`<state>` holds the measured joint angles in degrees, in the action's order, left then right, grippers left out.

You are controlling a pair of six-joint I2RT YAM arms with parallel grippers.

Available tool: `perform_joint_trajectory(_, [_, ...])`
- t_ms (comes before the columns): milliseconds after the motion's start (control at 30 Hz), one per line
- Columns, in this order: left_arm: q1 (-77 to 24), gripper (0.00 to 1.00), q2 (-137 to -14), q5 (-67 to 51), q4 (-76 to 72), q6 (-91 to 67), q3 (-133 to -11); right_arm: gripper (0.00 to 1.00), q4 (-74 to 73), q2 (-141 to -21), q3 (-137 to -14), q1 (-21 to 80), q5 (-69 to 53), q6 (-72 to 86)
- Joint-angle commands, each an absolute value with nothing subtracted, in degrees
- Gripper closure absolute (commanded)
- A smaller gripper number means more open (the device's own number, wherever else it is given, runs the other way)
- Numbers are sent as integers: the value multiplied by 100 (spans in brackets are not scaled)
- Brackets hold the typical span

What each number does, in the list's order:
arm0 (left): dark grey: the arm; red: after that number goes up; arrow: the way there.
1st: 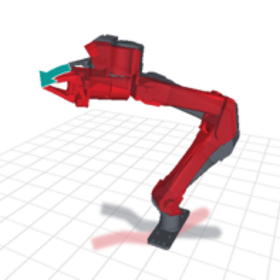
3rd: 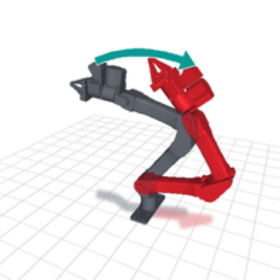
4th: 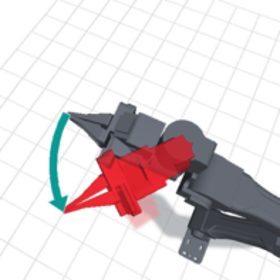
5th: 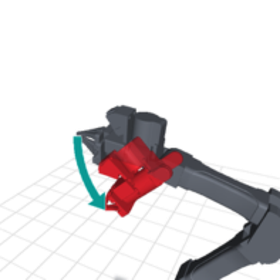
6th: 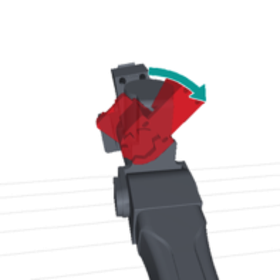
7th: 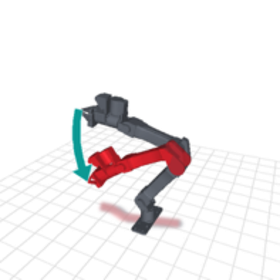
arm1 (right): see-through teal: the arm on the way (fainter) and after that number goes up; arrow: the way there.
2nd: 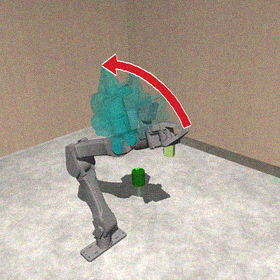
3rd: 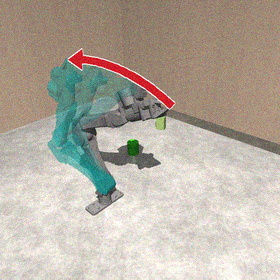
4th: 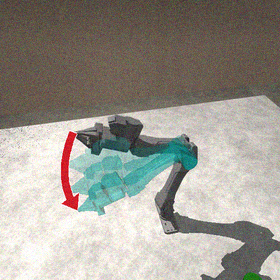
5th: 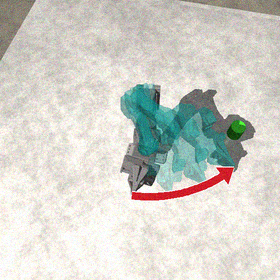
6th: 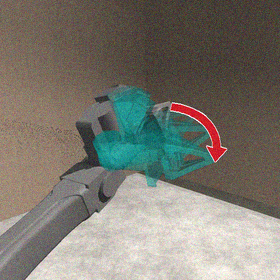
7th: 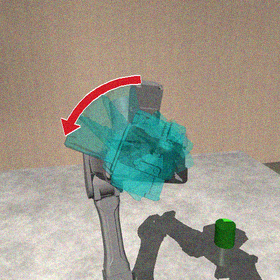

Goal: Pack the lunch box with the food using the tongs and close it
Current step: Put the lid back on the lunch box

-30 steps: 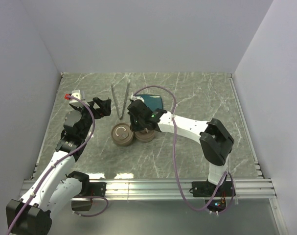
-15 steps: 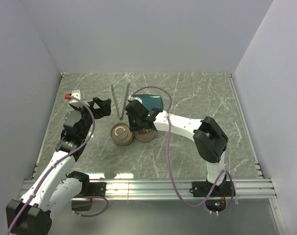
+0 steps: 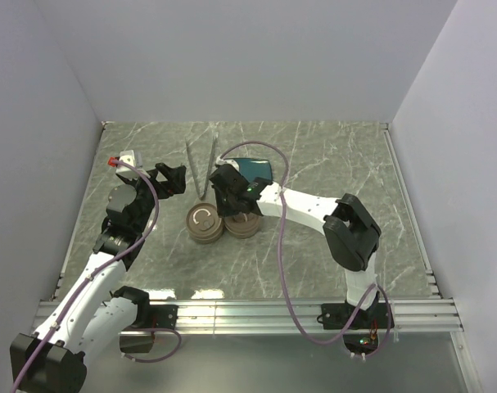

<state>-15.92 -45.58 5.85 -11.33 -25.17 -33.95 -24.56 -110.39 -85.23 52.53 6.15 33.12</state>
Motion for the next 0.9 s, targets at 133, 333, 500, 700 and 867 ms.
perform_joint_trajectory(133, [-1556, 0, -4491, 527, -1301, -2558, -3375, 100, -2610, -11311, -8850, 5150, 826, 3261])
perform_joint_trajectory(333, [-1556, 1, -4491, 536, -1301, -2558, -3366, 96, -2733, -11312, -8859, 5150, 967, 3252])
perform_joint_trajectory(500, [-1556, 1, -4500, 545, -1309, -2558, -3375, 85, -2628, -11127, -8789, 5150, 984, 3164])
perform_joint_trajectory(700, [-1564, 1, -4526, 545, -1310, -2558, -3375, 62, -2488, -10952, -8763, 5168, 888, 2963])
perform_joint_trajectory(867, [-1556, 1, -4561, 536, -1318, -2558, -3384, 52, -2233, -10811, -8815, 5203, 738, 2725])
